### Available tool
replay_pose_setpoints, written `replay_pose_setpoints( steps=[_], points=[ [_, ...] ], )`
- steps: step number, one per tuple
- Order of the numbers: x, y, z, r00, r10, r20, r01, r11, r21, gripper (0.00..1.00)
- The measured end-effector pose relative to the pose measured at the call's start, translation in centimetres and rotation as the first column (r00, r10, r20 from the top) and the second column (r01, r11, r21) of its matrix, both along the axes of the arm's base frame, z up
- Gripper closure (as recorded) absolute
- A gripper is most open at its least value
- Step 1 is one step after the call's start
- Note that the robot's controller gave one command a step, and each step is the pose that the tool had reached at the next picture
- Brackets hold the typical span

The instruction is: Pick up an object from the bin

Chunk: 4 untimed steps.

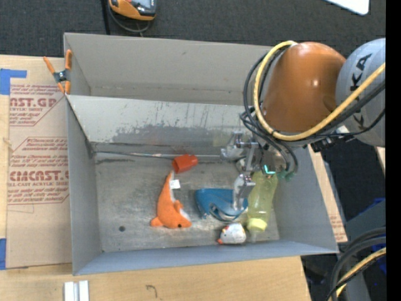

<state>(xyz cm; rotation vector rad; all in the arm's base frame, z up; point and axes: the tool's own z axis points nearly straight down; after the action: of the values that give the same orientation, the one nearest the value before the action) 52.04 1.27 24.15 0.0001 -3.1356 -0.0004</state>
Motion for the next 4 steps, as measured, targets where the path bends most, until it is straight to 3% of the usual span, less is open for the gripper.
replay_pose_setpoints(
  steps=[1,2,3,4],
  points=[
    [0.1,0.0,0.4,1.000,0.000,0.008,0.000,1.000,0.000,0.00],
    [-4.2,-2.0,-13.6,0.991,0.133,0.003,-0.133,0.991,0.001,1.00],
    [-4.1,-1.9,-13.6,0.991,0.134,0.008,-0.134,0.991,0.002,0.00],
    [-4.1,-1.9,-13.6,0.991,0.134,0.006,-0.134,0.991,0.002,0.00]
  ],
)
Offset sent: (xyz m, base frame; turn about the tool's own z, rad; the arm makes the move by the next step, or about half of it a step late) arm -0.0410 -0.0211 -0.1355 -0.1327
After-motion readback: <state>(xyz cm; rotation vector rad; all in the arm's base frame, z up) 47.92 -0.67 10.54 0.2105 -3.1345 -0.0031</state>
